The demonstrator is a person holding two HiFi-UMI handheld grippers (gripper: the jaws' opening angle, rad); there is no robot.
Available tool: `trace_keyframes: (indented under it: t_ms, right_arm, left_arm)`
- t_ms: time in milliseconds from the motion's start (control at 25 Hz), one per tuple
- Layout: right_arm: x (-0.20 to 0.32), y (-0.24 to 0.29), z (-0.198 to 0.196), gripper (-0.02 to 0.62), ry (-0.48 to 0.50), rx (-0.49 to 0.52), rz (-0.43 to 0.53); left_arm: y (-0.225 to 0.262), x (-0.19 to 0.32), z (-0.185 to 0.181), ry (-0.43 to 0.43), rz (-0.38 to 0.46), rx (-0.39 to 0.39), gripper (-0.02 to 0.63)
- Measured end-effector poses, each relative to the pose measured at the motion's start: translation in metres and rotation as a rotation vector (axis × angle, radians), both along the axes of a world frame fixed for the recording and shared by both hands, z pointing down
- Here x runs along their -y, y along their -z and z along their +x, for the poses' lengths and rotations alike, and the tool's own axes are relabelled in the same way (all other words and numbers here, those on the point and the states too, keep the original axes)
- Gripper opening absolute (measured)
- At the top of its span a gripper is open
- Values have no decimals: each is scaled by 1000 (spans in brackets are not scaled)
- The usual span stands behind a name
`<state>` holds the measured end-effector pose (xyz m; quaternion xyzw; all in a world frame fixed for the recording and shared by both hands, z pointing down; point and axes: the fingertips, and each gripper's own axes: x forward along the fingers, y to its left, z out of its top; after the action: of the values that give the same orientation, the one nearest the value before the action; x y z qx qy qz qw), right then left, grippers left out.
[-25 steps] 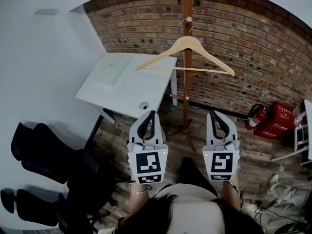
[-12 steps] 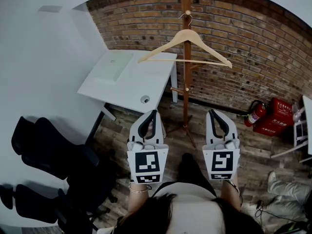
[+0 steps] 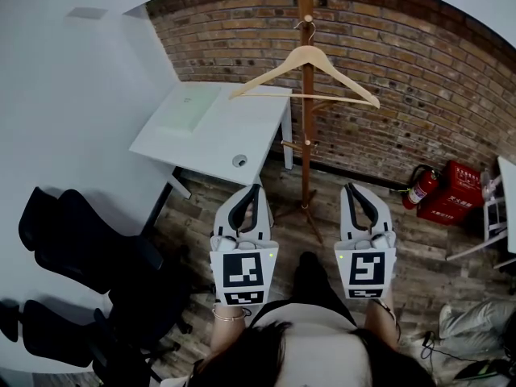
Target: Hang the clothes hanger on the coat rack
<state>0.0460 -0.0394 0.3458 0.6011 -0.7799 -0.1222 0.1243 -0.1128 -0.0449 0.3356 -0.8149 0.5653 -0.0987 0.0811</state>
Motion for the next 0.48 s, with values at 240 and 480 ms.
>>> trace_keyframes:
  t_ms: [240,480]
  right_arm:
    - [-11,1,1,43,5,8,-2]
    - [-26,0,5,43,8,29,-8]
  left_arm:
    - [0,-13,-3,11,-3,-11,9]
    - [-5,-29,-2,19,-15,-13,9]
